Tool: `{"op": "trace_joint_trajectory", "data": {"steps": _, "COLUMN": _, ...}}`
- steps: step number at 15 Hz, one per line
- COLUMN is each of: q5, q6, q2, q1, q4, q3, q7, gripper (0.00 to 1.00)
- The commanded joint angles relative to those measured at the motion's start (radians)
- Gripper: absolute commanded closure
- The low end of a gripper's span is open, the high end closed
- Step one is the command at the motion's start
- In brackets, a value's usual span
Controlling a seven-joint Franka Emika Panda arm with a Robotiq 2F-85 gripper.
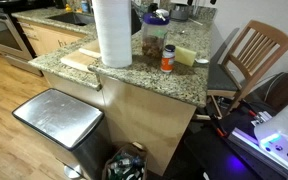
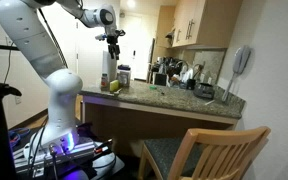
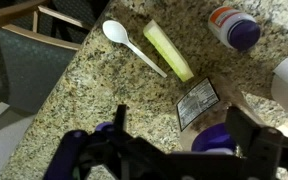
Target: Move the spoon to the left side of the counter
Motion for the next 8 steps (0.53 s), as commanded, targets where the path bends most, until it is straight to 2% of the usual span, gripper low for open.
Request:
{"op": "trace_joint_trajectory", "data": {"steps": 1, "q5": -0.013, "q6": -0.002, "q2": 0.006, "q1": 0.027, "q4": 0.002, "q3": -0.021, "q7": 0.011, "gripper": 0.0}}
{"op": "trace_joint_trajectory", "data": {"steps": 2, "q5": 0.015, "q6": -0.006, "q2": 0.01, "q1": 0.036, "q4": 0.003, "q3": -0.03, "q7": 0.002, "gripper": 0.0}}
{"op": "trace_joint_trajectory", "data": {"steps": 6, "q5": 0.02, "q6": 0.117, "q2": 0.001, "q1": 0.051, "q4": -0.022, "q3": -0.039, "q7": 0.008, "gripper": 0.0}}
{"op": "trace_joint_trajectory", "data": {"steps": 7, "q5": -0.014, "q6": 0.109, "q2": 0.124, "q1": 0.011, "q4": 0.141, "q3": -0.052, "q7": -0.005, "gripper": 0.0}}
{"op": "trace_joint_trajectory", "data": {"steps": 8, "q5": -0.032, "q6": 0.143, "q2": 0.122, "q1": -0.01, "q4": 0.132, "q3": -0.079, "q7": -0.012, "gripper": 0.0}}
